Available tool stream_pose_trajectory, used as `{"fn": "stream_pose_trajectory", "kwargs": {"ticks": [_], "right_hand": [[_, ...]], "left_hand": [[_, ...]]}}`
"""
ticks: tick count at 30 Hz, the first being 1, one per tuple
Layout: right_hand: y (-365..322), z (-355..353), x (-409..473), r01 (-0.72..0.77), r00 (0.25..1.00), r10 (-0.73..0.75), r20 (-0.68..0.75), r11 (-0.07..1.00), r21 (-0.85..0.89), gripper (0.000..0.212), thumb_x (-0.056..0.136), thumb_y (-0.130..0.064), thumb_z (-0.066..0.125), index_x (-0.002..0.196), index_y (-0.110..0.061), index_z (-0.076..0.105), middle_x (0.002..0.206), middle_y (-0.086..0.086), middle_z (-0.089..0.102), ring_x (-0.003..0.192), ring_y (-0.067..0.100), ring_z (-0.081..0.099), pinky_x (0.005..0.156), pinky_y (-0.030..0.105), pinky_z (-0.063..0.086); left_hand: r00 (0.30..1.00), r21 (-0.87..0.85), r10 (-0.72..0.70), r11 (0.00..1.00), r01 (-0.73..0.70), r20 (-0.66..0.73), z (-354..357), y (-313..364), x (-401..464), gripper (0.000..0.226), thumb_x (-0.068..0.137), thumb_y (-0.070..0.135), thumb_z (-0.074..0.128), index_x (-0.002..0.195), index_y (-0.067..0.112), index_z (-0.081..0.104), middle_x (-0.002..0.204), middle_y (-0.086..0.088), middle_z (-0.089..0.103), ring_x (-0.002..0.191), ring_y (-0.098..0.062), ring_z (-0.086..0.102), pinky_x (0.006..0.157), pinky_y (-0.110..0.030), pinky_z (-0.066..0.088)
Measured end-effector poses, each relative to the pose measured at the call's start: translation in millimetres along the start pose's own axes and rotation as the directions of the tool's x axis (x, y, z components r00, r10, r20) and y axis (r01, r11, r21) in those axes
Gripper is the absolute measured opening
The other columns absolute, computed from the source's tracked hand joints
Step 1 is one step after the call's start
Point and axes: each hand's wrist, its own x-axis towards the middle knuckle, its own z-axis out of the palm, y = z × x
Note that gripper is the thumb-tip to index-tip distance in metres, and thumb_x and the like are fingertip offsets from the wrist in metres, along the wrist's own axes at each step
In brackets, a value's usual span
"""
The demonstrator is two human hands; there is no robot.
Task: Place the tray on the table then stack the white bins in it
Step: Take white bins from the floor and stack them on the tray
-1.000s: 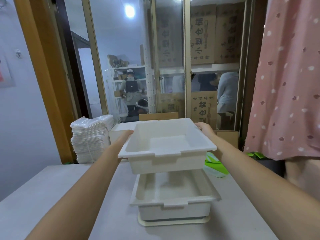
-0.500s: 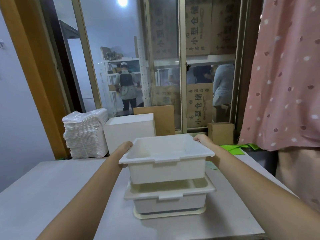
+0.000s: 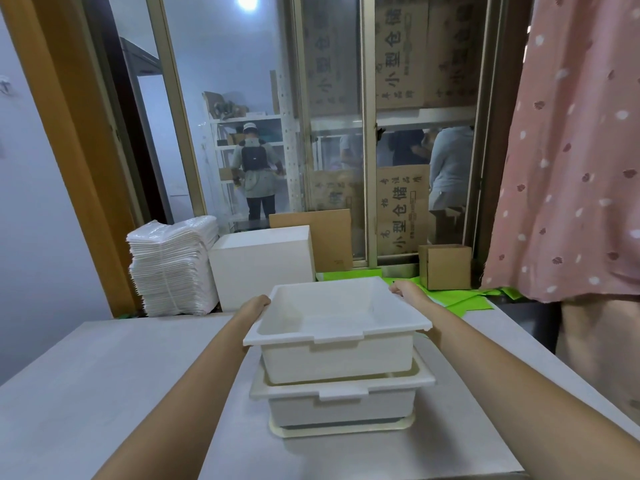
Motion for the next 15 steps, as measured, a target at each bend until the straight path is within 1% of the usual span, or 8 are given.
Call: {"fn": "stream_pose_trajectory", "kwargs": {"ticks": [2, 4, 6, 9, 12, 13, 15], "right_hand": [[1, -1, 3, 0.020, 1.000, -0.020, -0.016, 0.999, -0.026, 0.032, 0.090, -0.009, 0.047, 0.059, -0.013, 0.039, 0.062, 0.007, 0.040, 0.053, 0.021, 0.036, 0.050, 0.029, 0.025], [4, 0, 4, 0.024, 0.999, -0.025, -0.022, 0.998, -0.058, 0.034, 0.088, -0.008, 0.049, 0.056, -0.014, 0.037, 0.061, 0.005, 0.038, 0.052, 0.022, 0.034, 0.050, 0.029, 0.024], [9, 0, 8, 0.018, 0.999, -0.020, -0.027, 0.999, -0.048, 0.030, 0.084, -0.009, 0.051, 0.057, -0.014, 0.039, 0.061, 0.005, 0.040, 0.053, 0.023, 0.036, 0.052, 0.028, 0.025], [12, -1, 10, 0.010, 1.000, -0.010, -0.008, 0.999, -0.032, 0.022, 0.083, -0.011, 0.051, 0.063, -0.015, 0.043, 0.064, 0.006, 0.043, 0.055, 0.023, 0.038, 0.054, 0.028, 0.027], [11, -1, 13, 0.008, 1.000, -0.009, -0.014, 0.996, -0.089, 0.031, 0.087, -0.008, 0.048, 0.061, -0.016, 0.034, 0.063, 0.004, 0.036, 0.053, 0.020, 0.030, 0.051, 0.029, 0.021], [11, -1, 14, 0.012, 1.000, -0.016, -0.025, 0.992, -0.128, 0.033, 0.088, -0.008, 0.047, 0.061, -0.016, 0.032, 0.065, 0.005, 0.036, 0.052, 0.020, 0.028, 0.050, 0.029, 0.020], [14, -1, 17, 0.001, 0.999, -0.010, -0.045, 0.982, -0.188, 0.029, 0.090, -0.010, 0.049, 0.064, -0.015, 0.037, 0.079, 0.007, 0.044, 0.054, 0.018, 0.032, 0.051, 0.028, 0.023]], "left_hand": [[1.000, 0.003, 0.008, 1.000, -0.008, -0.007, 2, -3, 4, 0.026, 0.096, 0.019, 0.043, 0.073, 0.009, 0.049, 0.071, -0.006, 0.048, 0.061, -0.017, 0.045, 0.053, -0.027, 0.031], [1.000, -0.021, 0.012, 1.000, -0.012, -0.014, 4, -9, 5, 0.025, 0.096, 0.019, 0.044, 0.073, 0.009, 0.050, 0.070, -0.005, 0.049, 0.060, -0.017, 0.046, 0.052, -0.027, 0.032], [1.000, -0.059, 0.008, 0.998, -0.010, -0.026, 5, -15, 7, 0.027, 0.094, 0.018, 0.047, 0.069, 0.011, 0.048, 0.070, -0.006, 0.049, 0.060, -0.018, 0.046, 0.052, -0.026, 0.032], [1.000, -0.134, -0.005, 0.991, 0.001, -0.028, 6, -20, 10, 0.024, 0.092, 0.018, 0.051, 0.069, 0.010, 0.048, 0.070, -0.007, 0.050, 0.060, -0.020, 0.048, 0.053, -0.028, 0.035], [0.999, -0.159, 0.000, 0.987, -0.006, -0.038, 6, -24, 14, 0.024, 0.090, 0.015, 0.054, 0.067, 0.009, 0.049, 0.069, -0.007, 0.051, 0.060, -0.020, 0.049, 0.054, -0.028, 0.036], [0.999, -0.149, -0.005, 0.989, 0.000, -0.036, 6, -25, 14, 0.024, 0.090, 0.015, 0.054, 0.067, 0.009, 0.049, 0.069, -0.008, 0.051, 0.060, -0.020, 0.049, 0.053, -0.027, 0.036], [0.999, -0.160, -0.037, 0.986, 0.034, -0.016, 7, -30, 14, 0.021, 0.089, 0.017, 0.055, 0.071, 0.007, 0.051, 0.070, -0.009, 0.053, 0.060, -0.022, 0.050, 0.052, -0.028, 0.037]]}}
